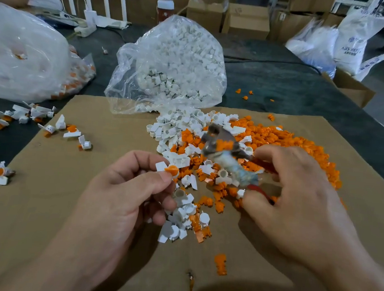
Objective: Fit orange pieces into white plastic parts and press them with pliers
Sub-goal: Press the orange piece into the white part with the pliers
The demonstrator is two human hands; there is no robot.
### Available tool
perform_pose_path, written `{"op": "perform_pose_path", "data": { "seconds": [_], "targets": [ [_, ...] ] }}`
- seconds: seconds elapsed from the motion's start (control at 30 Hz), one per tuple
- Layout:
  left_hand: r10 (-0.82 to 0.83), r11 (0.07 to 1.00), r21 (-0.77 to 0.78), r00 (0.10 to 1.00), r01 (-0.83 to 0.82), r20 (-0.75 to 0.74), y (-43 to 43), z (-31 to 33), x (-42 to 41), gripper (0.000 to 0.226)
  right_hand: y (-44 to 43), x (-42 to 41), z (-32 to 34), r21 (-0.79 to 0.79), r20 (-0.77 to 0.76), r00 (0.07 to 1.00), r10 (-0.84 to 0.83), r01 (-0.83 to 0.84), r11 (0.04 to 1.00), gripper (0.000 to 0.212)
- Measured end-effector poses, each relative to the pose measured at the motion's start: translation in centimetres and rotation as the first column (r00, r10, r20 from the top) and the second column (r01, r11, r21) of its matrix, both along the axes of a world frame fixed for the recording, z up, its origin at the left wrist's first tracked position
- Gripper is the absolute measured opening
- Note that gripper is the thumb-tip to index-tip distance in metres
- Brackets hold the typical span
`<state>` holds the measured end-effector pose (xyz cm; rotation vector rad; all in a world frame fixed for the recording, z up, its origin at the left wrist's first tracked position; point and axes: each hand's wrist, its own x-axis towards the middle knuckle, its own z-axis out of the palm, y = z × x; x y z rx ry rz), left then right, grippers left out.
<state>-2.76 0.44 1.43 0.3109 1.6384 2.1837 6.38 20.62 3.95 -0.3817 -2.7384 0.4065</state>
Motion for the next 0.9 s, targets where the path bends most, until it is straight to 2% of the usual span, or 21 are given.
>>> {"op": "perform_pose_path", "data": {
  "seconds": [0.1,0.2,0.33,0.47,0.57,0.67,0.8,0.9],
  "targets": [
    [0.005,1.000,0.000,1.000,-0.005,-0.014,0.05,0.02,0.07,0.011,-0.09,0.36,0.18,-0.179,-0.130,0.991,0.032,-0.055,0.982,0.038],
    [0.002,1.000,-0.011,1.000,-0.002,-0.026,0.20,0.02,0.17,0.011,0.13,0.44,0.28,-0.109,-0.091,0.994,0.062,-0.072,0.991,0.033],
    [0.014,0.999,-0.033,0.999,-0.015,-0.052,0.34,-0.10,0.29,0.009,0.37,0.22,-0.29,0.019,0.040,0.996,0.081,-0.082,0.996,0.048],
    [0.035,0.998,-0.056,0.997,-0.039,-0.074,0.51,-0.27,0.36,0.010,0.35,0.07,-0.41,0.108,0.085,0.995,0.053,-0.062,0.992,0.052],
    [0.037,0.998,-0.047,0.997,-0.041,-0.072,0.59,-0.35,0.39,0.009,0.38,0.02,-0.61,0.059,0.081,0.995,0.063,-0.068,0.996,0.056],
    [0.029,0.999,-0.042,0.997,-0.032,-0.072,0.52,-0.37,0.39,0.010,0.37,0.04,-0.63,-0.041,0.003,0.998,0.059,-0.059,0.997,0.056],
    [0.021,1.000,-0.021,0.996,-0.023,-0.083,0.38,-0.49,0.20,0.010,0.15,0.26,-0.08,-0.017,0.012,0.989,0.145,-0.145,0.989,0.046],
    [0.011,1.000,0.013,0.994,-0.010,-0.109,0.21,-0.45,0.09,0.021,-0.31,0.60,0.17,-0.036,0.043,0.975,0.216,-0.215,0.976,0.053]
  ]
}}
